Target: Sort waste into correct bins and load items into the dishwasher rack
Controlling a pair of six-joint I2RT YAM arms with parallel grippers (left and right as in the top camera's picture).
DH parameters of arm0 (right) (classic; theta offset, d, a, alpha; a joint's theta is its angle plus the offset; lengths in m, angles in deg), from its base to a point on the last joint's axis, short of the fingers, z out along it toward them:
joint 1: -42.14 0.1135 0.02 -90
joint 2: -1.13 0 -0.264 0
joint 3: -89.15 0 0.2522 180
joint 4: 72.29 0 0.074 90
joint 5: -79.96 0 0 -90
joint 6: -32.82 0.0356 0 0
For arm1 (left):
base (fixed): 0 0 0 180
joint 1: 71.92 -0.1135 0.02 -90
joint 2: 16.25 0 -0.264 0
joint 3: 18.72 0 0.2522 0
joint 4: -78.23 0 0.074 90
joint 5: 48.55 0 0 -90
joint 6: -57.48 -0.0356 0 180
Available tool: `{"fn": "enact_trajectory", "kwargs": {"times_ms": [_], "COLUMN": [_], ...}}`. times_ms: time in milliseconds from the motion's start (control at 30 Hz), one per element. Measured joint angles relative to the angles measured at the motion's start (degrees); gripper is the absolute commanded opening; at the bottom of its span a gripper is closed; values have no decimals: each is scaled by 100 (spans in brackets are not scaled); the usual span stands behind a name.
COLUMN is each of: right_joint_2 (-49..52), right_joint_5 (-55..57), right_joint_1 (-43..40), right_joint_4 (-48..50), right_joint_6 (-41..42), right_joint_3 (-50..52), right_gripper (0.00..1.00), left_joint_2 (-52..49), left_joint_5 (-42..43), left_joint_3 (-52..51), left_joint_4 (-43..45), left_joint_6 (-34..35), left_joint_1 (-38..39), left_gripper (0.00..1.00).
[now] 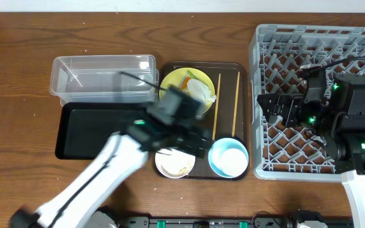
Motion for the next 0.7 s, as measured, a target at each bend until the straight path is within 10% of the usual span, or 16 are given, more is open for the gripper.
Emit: {"fn": "enact_trajectory", "kwargs": {"times_ms": [300,533,700], "right_joint_2": [0,0,0], "right_joint_5": [-2,0,0], "right_joint_1": [0,0,0], "right_joint_4": [-308,-337,-339], "right_joint_6": [48,57,57], "right_joint_3": [-2,-2,-2], "right_gripper": [99,99,99], "left_joint_2": [-1285,-1545,-1541], "left_joint_5": [-507,-695,-748], "left_joint_3": [-2,-2,-2], "left_joint_4": [682,739,728], "left_joint_6": [208,302,260], "left_joint_1": [1093,1211,1200], "left_gripper": [56,10,6]}}
